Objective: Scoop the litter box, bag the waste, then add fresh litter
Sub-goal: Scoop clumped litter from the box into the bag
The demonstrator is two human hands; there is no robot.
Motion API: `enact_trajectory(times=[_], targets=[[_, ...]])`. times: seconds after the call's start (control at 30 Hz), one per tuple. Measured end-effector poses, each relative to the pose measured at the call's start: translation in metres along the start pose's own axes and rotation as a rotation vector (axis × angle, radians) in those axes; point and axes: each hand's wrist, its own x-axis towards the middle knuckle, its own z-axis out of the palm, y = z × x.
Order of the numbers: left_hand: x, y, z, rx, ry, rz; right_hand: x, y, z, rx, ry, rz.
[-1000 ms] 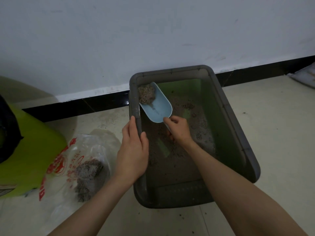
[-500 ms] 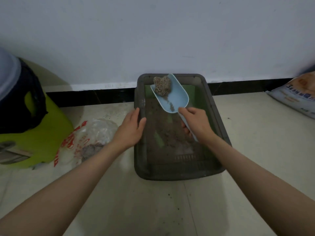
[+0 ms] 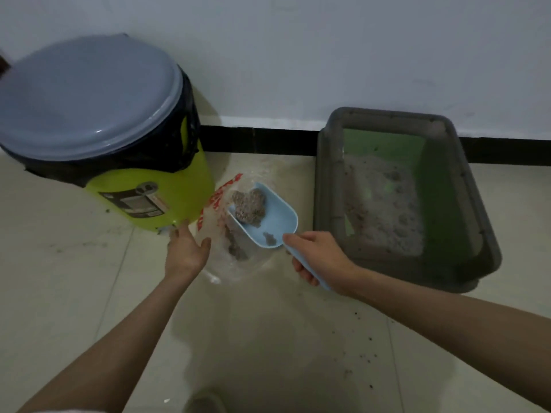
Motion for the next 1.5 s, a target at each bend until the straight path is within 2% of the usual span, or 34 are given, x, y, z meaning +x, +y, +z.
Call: enact_trajectory(times=[0.13, 0.27, 0.4, 0.6, 0.67, 0.77, 0.93, 1.1, 1.2, 1.33, 1.5], targets=[[0.003, -0.011, 0.002, -0.110, -0.013, -0.096, 0.007, -0.001, 0.015, -0.297, -0.030, 0.061], [0.005, -0.009, -0.002, -0.130, 0.035, -0.050, 0.008, -0.023, 0.018, -0.795, -0.089, 0.027], [0.002, -0.009, -0.009, -0.115, 0.046, -0.028, 0.009, -0.046, 0.023, -1.063, -0.104, -0.014], [-0.002, -0.007, -0.013, -0.099, 0.021, 0.008, -0.008, -0.081, 0.026, -1.489, -0.040, -0.275], [-0.001, -0.004, -0.013, -0.079, -0.023, 0.021, -0.012, -0.085, 0.026, -1.558, -0.028, -0.337], [-0.003, 0.007, -0.013, -0.040, -0.048, 0.098, -0.012, -0.090, 0.009, -1.407, 0.020, -0.307], [-0.013, 0.036, -0.009, -0.031, 0.049, 0.335, -0.021, -0.091, -0.062, -0.900, 0.158, -0.251], [-0.037, 0.100, 0.008, 0.073, -0.071, 0.672, -0.038, -0.071, -0.135, -0.553, 0.397, -0.256], [-0.052, 0.144, 0.025, 0.163, -0.205, 0.835, -0.038, -0.049, -0.164, -0.420, 0.451, -0.166], [-0.057, 0.189, 0.058, 0.310, -0.323, 0.879, -0.021, -0.004, -0.176, -0.067, 0.418, 0.116], [-0.052, 0.218, 0.091, 0.350, -0.264, 0.769, -0.007, 0.048, -0.180, 0.379, 0.199, 0.356]])
